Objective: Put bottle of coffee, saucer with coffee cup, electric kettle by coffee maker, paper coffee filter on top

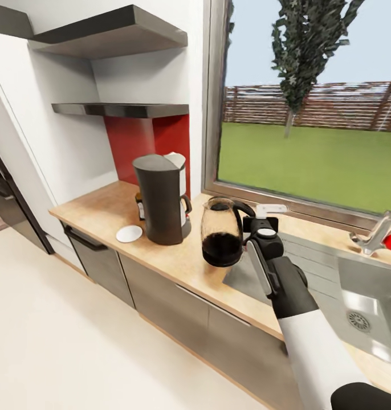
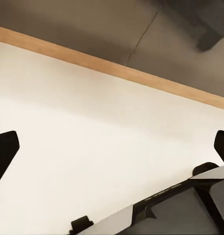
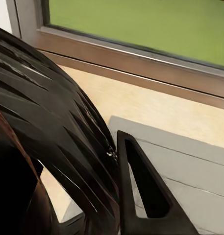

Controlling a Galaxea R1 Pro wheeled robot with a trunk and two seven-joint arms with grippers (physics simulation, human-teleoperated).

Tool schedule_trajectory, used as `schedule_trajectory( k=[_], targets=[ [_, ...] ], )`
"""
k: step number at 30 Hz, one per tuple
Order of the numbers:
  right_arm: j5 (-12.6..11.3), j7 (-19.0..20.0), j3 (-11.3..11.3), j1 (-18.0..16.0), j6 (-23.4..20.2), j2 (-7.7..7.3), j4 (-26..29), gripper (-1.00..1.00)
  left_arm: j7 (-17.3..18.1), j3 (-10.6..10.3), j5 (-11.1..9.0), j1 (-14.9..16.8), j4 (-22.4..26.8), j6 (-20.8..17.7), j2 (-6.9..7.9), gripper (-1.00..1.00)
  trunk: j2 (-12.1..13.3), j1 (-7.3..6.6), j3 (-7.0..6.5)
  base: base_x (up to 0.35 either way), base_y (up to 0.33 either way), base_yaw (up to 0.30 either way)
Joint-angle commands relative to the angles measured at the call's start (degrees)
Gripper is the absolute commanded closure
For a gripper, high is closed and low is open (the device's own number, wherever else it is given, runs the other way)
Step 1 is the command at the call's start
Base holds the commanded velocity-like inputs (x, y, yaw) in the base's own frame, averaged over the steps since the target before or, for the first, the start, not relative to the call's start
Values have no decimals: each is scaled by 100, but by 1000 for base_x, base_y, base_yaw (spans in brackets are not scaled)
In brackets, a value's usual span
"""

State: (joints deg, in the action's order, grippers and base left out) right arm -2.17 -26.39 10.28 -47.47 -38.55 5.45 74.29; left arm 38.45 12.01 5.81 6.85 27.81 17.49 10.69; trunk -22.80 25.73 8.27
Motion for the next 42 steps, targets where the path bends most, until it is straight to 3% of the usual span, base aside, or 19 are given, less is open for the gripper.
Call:
schedule_trajectory(
  k=[1, 14, 42],
  targets=[
    [-2, -33, 9, -8, 32, 0, -44, 100, 28, 45, 60, 5, -5, 28, 13, -100, -13, 6, 12, 176, 148, 0],
    [-12, -33, 9, -8, 788, 0, -702, 100, 22, 117, 78, 1, -38, 26, 72, -100, -13, 6, 12, 66, 46, 0],
    [-21, -33, 9, -8, 981, 0, -1203, 100, 22, 117, 75, 1, -170, 26, 82, -100, -13, 6, 12, 70, 67, 0]
  ],
)
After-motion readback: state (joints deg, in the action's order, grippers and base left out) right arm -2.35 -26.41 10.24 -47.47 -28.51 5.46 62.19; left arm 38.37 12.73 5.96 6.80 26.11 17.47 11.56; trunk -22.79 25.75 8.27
